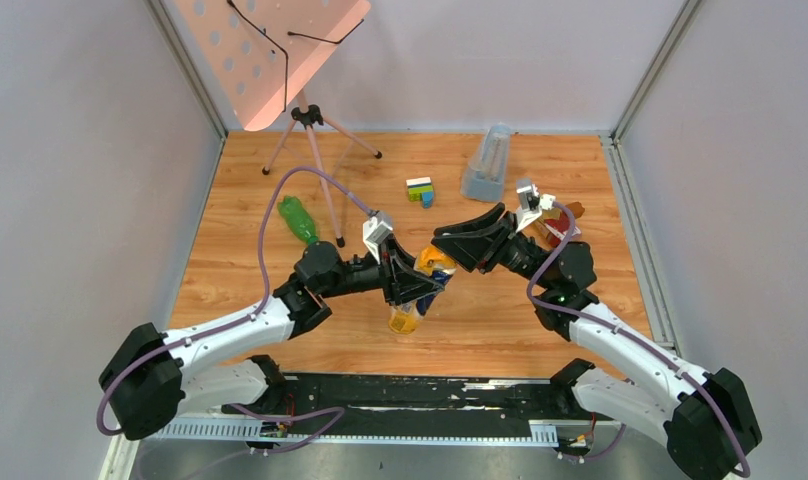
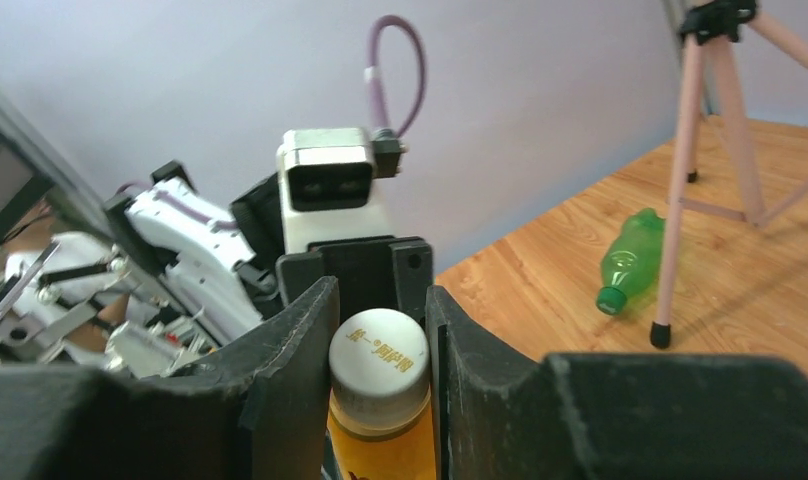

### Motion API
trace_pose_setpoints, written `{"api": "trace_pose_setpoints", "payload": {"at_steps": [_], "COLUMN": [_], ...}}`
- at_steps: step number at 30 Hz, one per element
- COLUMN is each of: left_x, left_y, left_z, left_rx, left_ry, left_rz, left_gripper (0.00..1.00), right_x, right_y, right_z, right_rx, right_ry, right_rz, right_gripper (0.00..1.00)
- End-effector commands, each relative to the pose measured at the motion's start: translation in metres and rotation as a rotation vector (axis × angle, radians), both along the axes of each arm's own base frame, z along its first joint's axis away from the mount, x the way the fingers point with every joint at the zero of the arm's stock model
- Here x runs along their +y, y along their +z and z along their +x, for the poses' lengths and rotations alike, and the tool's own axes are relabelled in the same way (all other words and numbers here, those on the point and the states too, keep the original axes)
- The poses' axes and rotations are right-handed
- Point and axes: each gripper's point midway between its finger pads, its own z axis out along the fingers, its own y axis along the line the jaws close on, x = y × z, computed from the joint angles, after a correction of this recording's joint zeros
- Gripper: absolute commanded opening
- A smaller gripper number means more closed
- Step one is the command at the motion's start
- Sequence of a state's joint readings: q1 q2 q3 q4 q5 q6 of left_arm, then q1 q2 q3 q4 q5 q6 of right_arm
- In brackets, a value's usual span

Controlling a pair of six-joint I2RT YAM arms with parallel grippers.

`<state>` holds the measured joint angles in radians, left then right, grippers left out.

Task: Unscrew the bottle caps
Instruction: Unscrew the bottle cap from the plastic bottle.

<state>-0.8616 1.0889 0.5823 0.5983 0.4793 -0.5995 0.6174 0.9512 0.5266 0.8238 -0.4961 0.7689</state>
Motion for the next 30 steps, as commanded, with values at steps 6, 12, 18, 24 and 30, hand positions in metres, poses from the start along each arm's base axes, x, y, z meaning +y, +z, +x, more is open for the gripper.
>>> {"api": "trace_pose_setpoints", "payload": {"at_steps": [6, 12, 18, 24, 30], "left_x": [0.016, 0.012, 0.028, 0.064, 0.085], "left_y": [0.056, 0.054, -0.026, -0.067, -0.094], "left_z": [0.002, -0.001, 0.039, 0.054, 0.056], "left_rx": [-0.008, -0.037, 0.005, -0.044, -0.199], "left_ry": [-0.131, -0.196, 0.092, 0.195, 0.194], "left_rz": [-0.310, -0.330, 0.172, 0.569, 0.887], "left_gripper": [0.00, 0.00, 0.00, 0.00, 0.00], "right_x": [-0.003, -0.006, -0.019, -0.033, -0.036], "right_y": [0.027, 0.021, 0.006, -0.034, -0.069], "right_z": [-0.108, -0.081, -0.014, 0.031, 0.030], "right_rx": [-0.331, -0.186, 0.008, 0.301, 0.474], "right_ry": [0.542, 0.514, 0.048, -0.140, -0.095], "right_rz": [-0.047, -0.055, -0.197, -0.326, -0.354], "right_gripper": [0.00, 0.44, 0.84, 0.85, 0.81]}}
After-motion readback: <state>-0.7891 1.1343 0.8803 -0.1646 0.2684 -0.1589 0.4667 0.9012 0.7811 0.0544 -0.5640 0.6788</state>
